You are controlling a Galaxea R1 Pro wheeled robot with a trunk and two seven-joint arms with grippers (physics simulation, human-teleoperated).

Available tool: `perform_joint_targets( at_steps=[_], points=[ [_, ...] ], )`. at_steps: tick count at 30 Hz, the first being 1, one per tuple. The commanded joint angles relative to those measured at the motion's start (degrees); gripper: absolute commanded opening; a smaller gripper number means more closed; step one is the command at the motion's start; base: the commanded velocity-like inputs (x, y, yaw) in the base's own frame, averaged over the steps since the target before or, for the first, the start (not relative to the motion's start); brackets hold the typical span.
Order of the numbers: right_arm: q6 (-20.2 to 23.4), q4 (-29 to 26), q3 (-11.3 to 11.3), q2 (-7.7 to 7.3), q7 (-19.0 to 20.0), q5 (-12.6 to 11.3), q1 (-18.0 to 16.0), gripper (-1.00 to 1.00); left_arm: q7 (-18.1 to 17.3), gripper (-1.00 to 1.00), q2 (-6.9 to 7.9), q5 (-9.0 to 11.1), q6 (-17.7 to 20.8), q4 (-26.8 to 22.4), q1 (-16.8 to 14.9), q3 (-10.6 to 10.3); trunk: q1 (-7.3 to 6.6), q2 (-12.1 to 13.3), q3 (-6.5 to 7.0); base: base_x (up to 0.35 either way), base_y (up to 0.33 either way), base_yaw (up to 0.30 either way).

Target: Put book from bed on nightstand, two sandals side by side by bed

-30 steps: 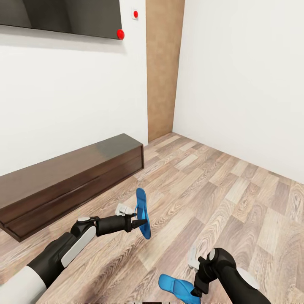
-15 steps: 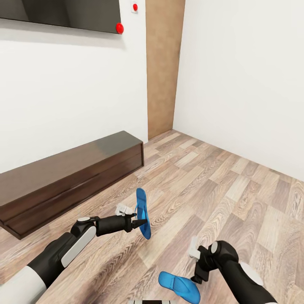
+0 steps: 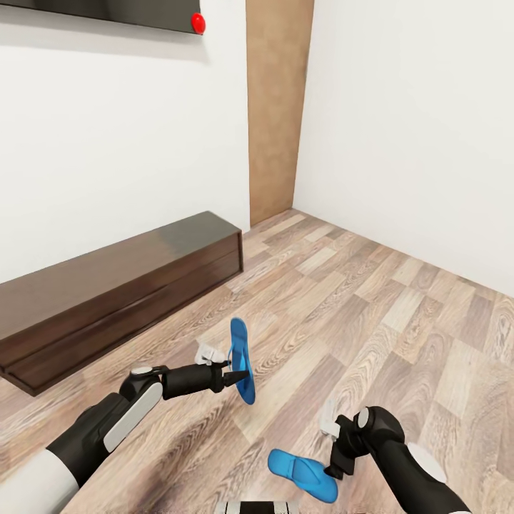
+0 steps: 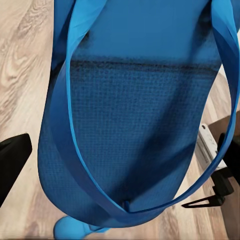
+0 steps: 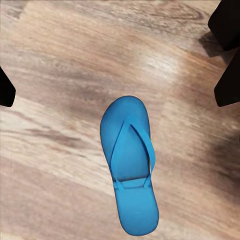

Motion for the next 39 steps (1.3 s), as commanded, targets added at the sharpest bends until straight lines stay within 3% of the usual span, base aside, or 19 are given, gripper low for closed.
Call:
perform_joint_targets(
  at_steps=[1,8,14,17,39],
  points=[
    [0.43,-0.10,0.15,-0.04,0.24,0.17,-0.03,1.00,0.12,-1.00,0.01,0.66,0.47,-0.04,-0.05,-0.08,0.01,-0.04,-0.28,0.000,0.000,0.000],
    [0.44,-0.31,0.08,-0.12,0.24,0.32,-0.03,1.00,0.12,-1.00,-0.19,0.66,0.47,-0.04,-0.05,-0.08,0.19,-0.13,-1.83,0.000,0.000,0.000],
    [0.51,-1.10,0.06,-0.13,0.24,3.81,-0.03,1.00,0.12,-1.00,-0.28,0.66,0.47,-0.04,-0.05,-0.08,0.35,-0.21,-3.16,0.000,0.000,0.000],
    [0.53,-1.40,0.06,-0.13,0.24,4.44,-0.03,1.00,0.12,-1.00,-0.29,0.66,0.47,-0.04,-0.05,-0.08,0.42,-0.25,-3.82,0.000,0.000,0.000],
    [0.53,-1.34,0.06,-0.13,0.16,4.66,-0.03,1.00,0.14,-1.00,-0.29,0.66,0.41,-0.04,-0.05,-0.09,0.99,-0.55,-8.70,0.000,0.000,0.000]
  ],
)
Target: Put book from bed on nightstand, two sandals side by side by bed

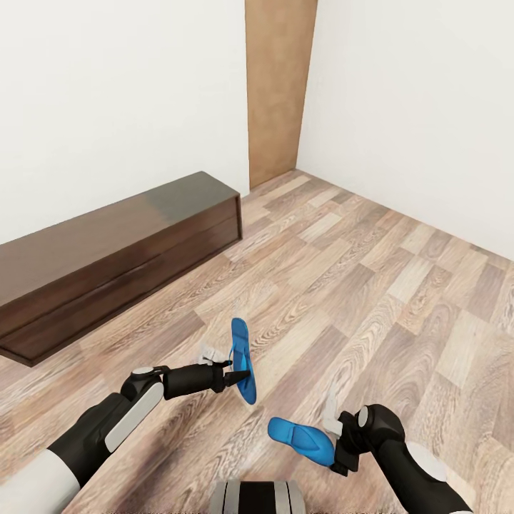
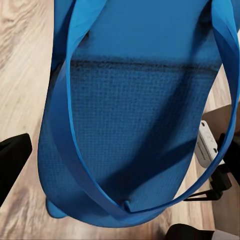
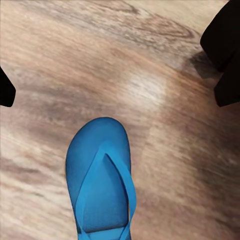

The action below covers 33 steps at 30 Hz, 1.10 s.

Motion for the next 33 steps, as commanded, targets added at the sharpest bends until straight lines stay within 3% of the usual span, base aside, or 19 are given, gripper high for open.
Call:
perform_joint_targets(
  at_steps=[1,7,33],
  points=[
    [0.41,-0.11,0.16,-0.04,0.24,0.18,-0.03,1.00,0.12,-1.00,0.04,0.67,0.46,-0.04,-0.05,-0.09,0.01,-0.04,-0.27,0.000,0.000,0.000],
    [0.41,-0.36,0.16,-0.10,0.26,0.18,-0.03,1.00,0.11,-1.00,0.04,0.67,0.45,-0.04,-0.05,-0.10,0.17,-0.12,-1.60,0.000,0.000,0.000],
    [0.43,-1.67,0.14,-0.13,0.32,0.18,-0.03,1.00,0.29,-1.00,0.04,0.67,0.36,0.13,-0.05,-0.07,0.17,-0.12,-1.60,0.019,0.014,0.000]
  ],
)
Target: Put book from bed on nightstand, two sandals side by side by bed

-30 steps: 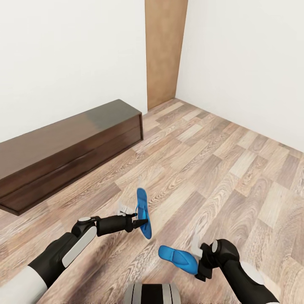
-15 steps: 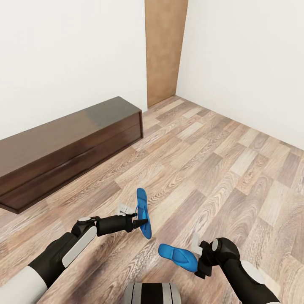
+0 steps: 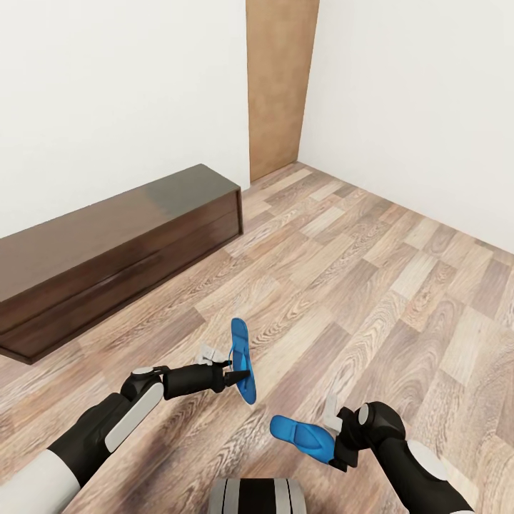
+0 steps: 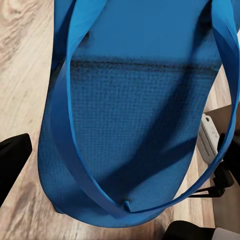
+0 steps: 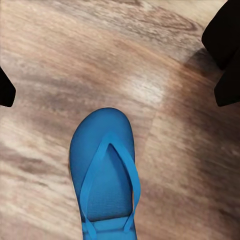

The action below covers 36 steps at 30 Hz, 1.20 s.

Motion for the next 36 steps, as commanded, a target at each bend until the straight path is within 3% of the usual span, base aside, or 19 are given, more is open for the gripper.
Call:
perform_joint_targets(
  at_steps=[1,32,36],
  points=[
    [0.43,-0.09,0.16,-0.04,0.25,0.18,-0.03,1.00,0.12,-1.00,0.04,0.60,0.45,-0.04,-0.04,-0.08,-0.01,-0.02,-0.04,0.000,0.000,0.000],
    [0.43,0.00,0.17,0.00,0.25,0.18,-0.03,1.00,0.11,-1.00,-0.40,0.60,0.45,0.05,0.01,-0.08,-0.01,-0.02,-0.04,0.045,0.000,0.000],
    [0.43,-0.02,0.17,0.04,0.25,0.18,-0.03,1.00,0.11,-1.00,-0.40,0.60,0.45,0.02,0.00,-0.08,0.09,-0.07,-0.93,0.000,0.000,0.000]
  ],
)
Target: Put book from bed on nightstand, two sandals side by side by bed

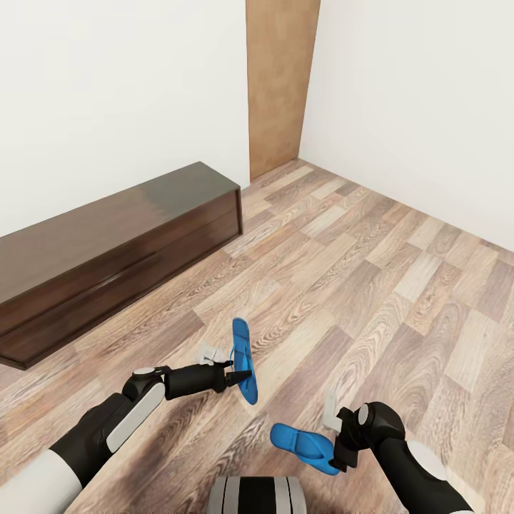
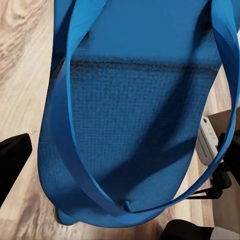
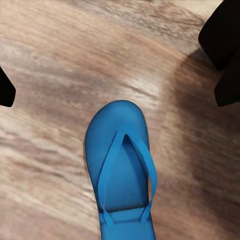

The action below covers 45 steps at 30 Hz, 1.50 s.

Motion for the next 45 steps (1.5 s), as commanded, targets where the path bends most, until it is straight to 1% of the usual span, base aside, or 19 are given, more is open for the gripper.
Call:
perform_joint_targets(
  at_steps=[1,12,17,21,23,24,27,30,32,37,42,45],
  points=[
    [0.43,-0.12,0.16,-0.04,0.24,0.18,-0.03,1.00,0.12,-1.00,0.04,0.66,0.47,-0.05,-0.06,-0.08,0.01,-0.03,-0.27,0.000,0.000,0.000],
    [0.43,-0.43,0.12,-0.10,0.23,0.21,-0.03,1.00,0.05,-1.00,0.04,0.66,0.47,-0.08,-0.05,-0.08,0.30,-0.18,-2.71,0.000,0.000,0.000],
    [0.41,-2.66,0.08,-0.12,0.21,0.26,-0.03,1.00,0.03,-1.00,0.04,0.66,0.47,-0.10,-0.04,-0.08,0.42,-0.25,-3.81,0.000,0.000,0.000],
    [0.42,-4.87,0.10,-0.12,0.24,0.35,-0.03,1.00,-0.02,-1.00,0.04,0.66,0.47,-0.10,-0.04,-0.08,0.42,-0.25,-3.81,0.000,0.000,0.000],
    [0.43,-5.39,0.09,-0.09,0.24,0.90,-0.03,1.00,-0.04,-1.00,0.04,0.66,0.47,-0.10,-0.02,-0.08,0.42,-0.25,-3.81,0.000,0.000,0.000],
    [0.43,-5.62,0.10,-0.09,0.24,1.83,-0.03,1.00,-0.04,-1.00,0.05,0.66,0.47,-0.10,-0.04,-0.08,0.42,-0.25,-3.81,0.000,0.000,0.000],
    [0.43,-5.94,0.08,-0.07,0.24,6.03,-0.03,1.00,-0.05,-1.00,0.04,0.66,0.47,-0.10,-0.02,-0.08,0.42,-0.25,-3.81,0.000,0.000,0.000],
    [0.43,-6.17,0.10,-0.05,0.24,7.94,-0.03,1.00,-0.06,-1.00,0.04,0.66,0.47,-0.11,-0.04,-0.08,0.42,-0.25,-3.81,0.000,0.000,0.000],
    [0.43,-6.26,0.13,0.00,0.24,8.54,-0.03,1.00,-0.06,-1.00,0.04,0.66,0.47,-0.11,-0.02,-0.08,0.42,-0.25,-3.81,0.000,0.000,0.000],
    [0.43,-6.35,0.15,0.09,0.24,8.91,-0.03,1.00,-0.06,-1.00,0.04,0.66,0.47,-0.11,-0.05,-0.08,0.42,-0.25,-3.81,0.000,0.000,0.000],
    [0.43,-6.40,0.16,0.13,0.24,9.03,-0.03,1.00,-0.06,-1.00,0.04,0.66,0.47,-0.11,-0.02,-0.08,0.55,-0.32,-4.92,0.000,0.000,0.000],
    [0.43,-6.72,0.16,0.25,0.24,9.05,-0.03,1.00,-0.06,-1.00,0.04,0.66,0.47,-0.11,-0.04,-0.08,0.55,-0.32,-4.92,0.000,0.000,0.000]
  ],
)
